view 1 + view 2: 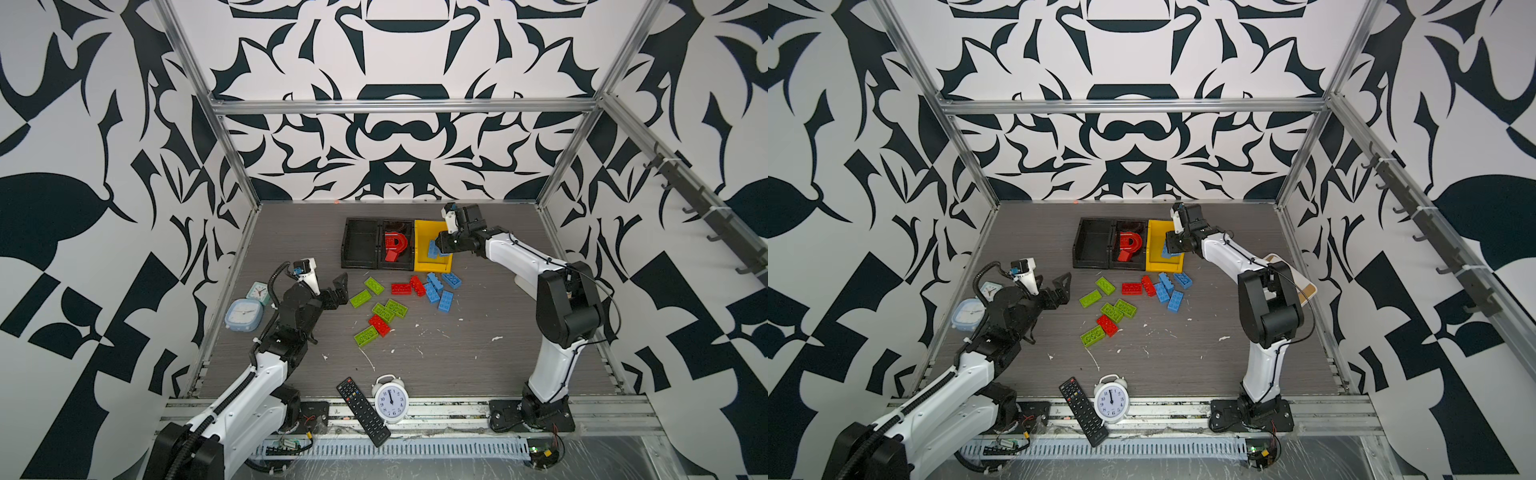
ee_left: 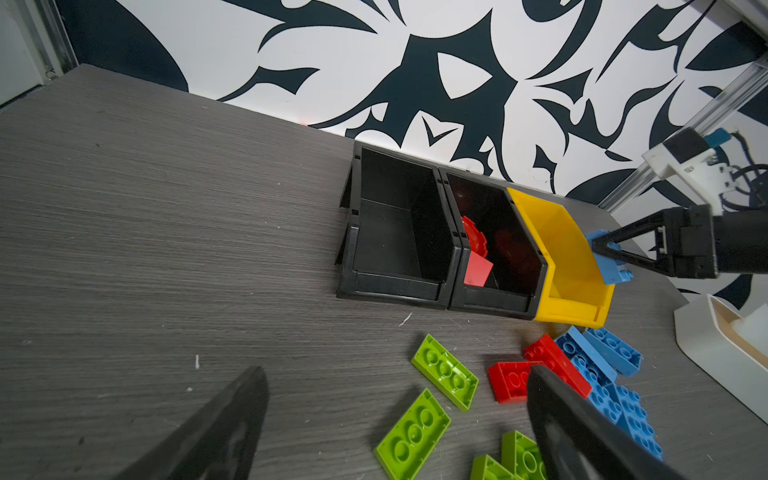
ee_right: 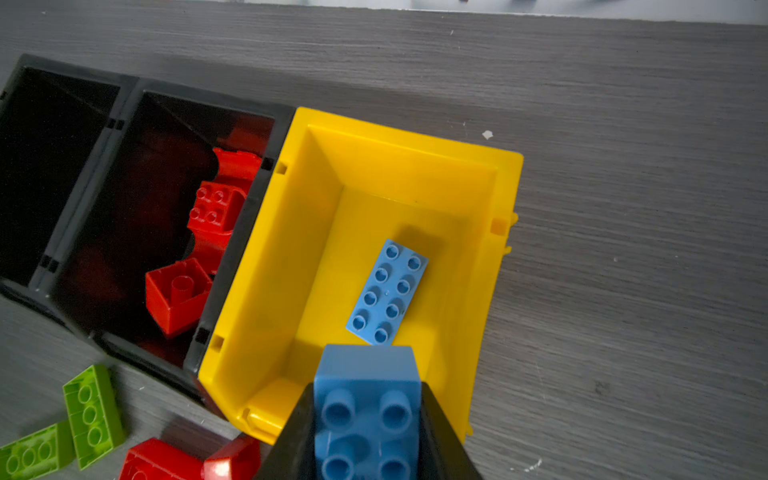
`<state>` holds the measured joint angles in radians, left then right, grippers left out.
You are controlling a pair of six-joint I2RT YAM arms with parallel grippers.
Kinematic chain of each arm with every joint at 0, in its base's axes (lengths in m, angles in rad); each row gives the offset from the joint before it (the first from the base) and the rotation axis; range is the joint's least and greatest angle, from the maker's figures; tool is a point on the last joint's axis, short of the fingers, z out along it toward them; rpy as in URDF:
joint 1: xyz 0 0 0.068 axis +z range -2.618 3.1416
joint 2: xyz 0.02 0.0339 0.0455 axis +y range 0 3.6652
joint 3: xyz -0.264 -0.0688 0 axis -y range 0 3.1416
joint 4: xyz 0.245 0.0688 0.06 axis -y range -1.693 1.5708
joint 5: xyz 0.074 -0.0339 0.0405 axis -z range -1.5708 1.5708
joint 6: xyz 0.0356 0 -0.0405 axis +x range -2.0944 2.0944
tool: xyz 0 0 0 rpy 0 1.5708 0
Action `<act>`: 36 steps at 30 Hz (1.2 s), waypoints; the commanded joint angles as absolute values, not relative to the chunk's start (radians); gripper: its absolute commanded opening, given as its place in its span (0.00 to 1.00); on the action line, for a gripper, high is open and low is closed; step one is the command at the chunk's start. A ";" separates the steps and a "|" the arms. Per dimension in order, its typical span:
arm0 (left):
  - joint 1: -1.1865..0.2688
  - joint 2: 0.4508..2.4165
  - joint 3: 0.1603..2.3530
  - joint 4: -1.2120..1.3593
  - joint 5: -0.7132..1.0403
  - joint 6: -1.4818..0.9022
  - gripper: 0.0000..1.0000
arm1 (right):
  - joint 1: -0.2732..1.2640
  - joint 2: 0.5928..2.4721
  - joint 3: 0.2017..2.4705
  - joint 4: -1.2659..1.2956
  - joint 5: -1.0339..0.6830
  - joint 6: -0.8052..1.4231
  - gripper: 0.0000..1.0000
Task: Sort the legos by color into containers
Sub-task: 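Carry the blue brick into the yellow bin and release it, then move the right gripper over a blue brick while the left arm shifts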
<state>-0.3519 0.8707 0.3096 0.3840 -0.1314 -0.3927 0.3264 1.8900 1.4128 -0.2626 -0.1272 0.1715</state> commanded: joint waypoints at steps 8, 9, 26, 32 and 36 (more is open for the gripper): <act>-0.348 0.862 0.323 0.399 -0.132 -0.394 1.00 | 0.313 1.906 1.463 -0.225 -0.132 0.166 0.37; -0.347 0.862 0.323 0.399 -0.133 -0.395 1.00 | 0.312 1.908 1.465 -0.230 -0.132 0.166 0.38; -0.348 0.859 0.322 0.398 -0.129 -0.394 1.00 | 0.332 1.659 1.284 -0.317 -0.138 0.218 0.61; -0.348 0.867 0.324 0.401 -0.125 -0.398 1.00 | 0.404 1.474 1.094 -0.361 -0.036 0.265 0.61; -0.348 0.864 0.324 0.402 -0.121 -0.400 1.00 | 0.438 1.394 1.011 -0.408 -0.012 0.308 0.61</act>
